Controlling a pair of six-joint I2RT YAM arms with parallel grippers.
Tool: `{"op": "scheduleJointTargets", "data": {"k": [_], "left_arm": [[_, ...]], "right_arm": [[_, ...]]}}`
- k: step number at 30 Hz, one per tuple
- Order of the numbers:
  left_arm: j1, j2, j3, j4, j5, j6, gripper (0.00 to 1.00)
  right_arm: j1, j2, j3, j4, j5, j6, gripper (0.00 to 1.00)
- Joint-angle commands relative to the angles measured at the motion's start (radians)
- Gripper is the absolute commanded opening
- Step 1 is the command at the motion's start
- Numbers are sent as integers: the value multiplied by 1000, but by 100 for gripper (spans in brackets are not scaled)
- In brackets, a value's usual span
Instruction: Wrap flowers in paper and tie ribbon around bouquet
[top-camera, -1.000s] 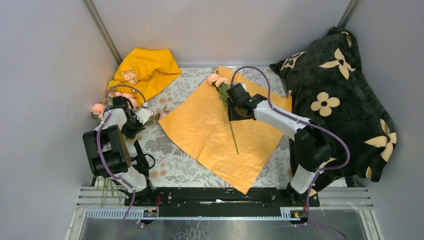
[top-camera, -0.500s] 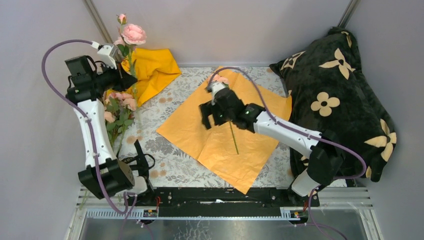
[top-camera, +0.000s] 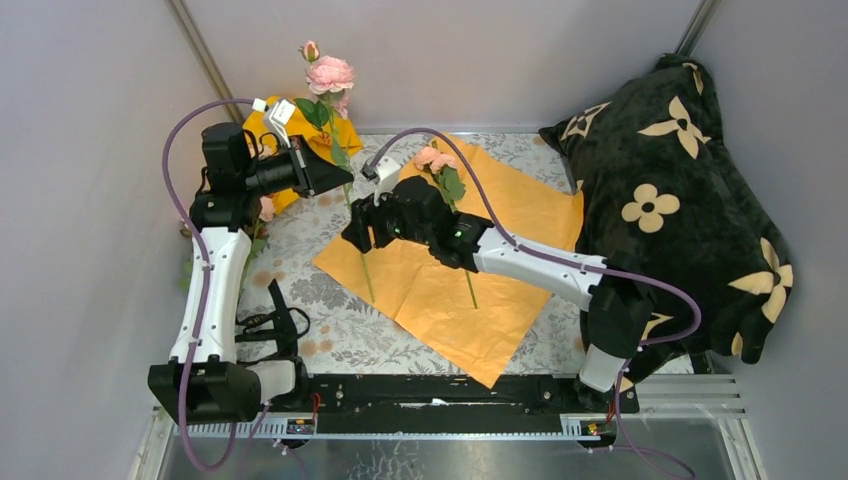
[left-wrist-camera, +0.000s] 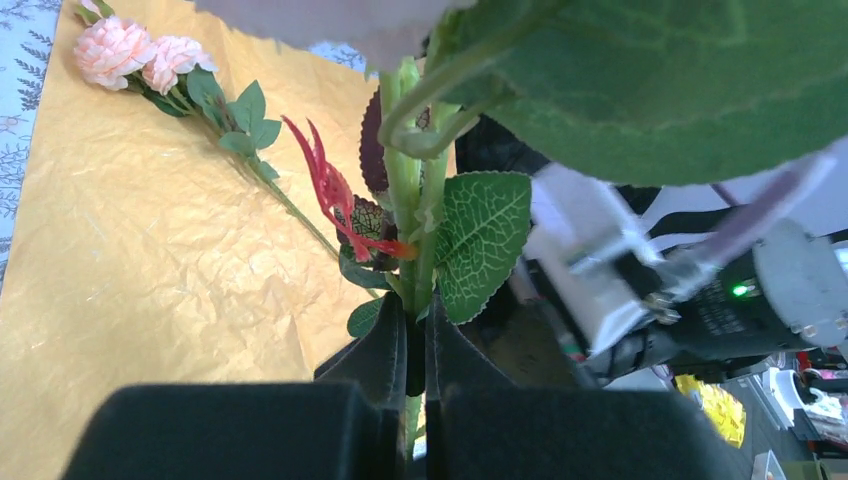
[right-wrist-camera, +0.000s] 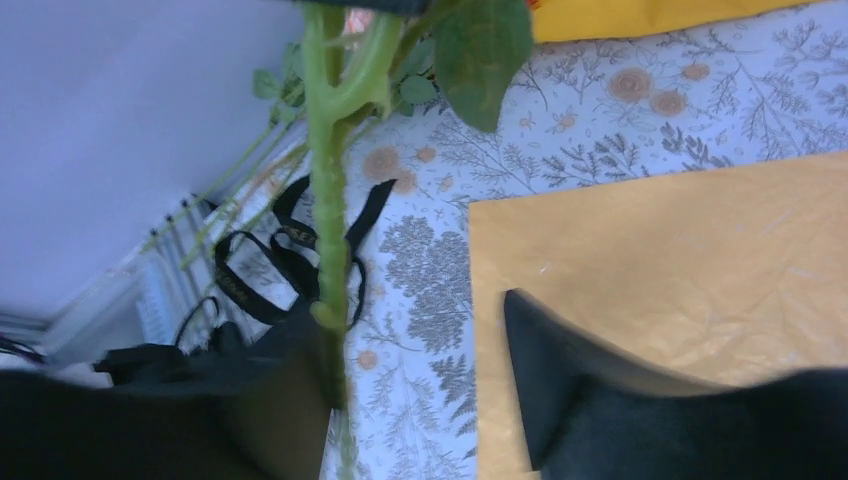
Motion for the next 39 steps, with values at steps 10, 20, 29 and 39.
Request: {"op": "scheduleJointTargets", "data": {"k": [10, 20, 29, 39], "left_arm": [[39, 52, 59, -393, -347, 551, 99], [297, 46, -262, -182, -1102, 1010, 99], [584, 183, -250, -194, -1127, 1170, 64], [738, 293, -280, -250, -1110, 1299, 53]], "right_arm": [[-116, 22, 4, -314, 321, 96, 0], [-246, 143, -82, -654, 553, 83, 0], [-259, 250, -16, -713, 557, 117, 53], [-256, 127, -61, -688, 486, 115, 56]]}}
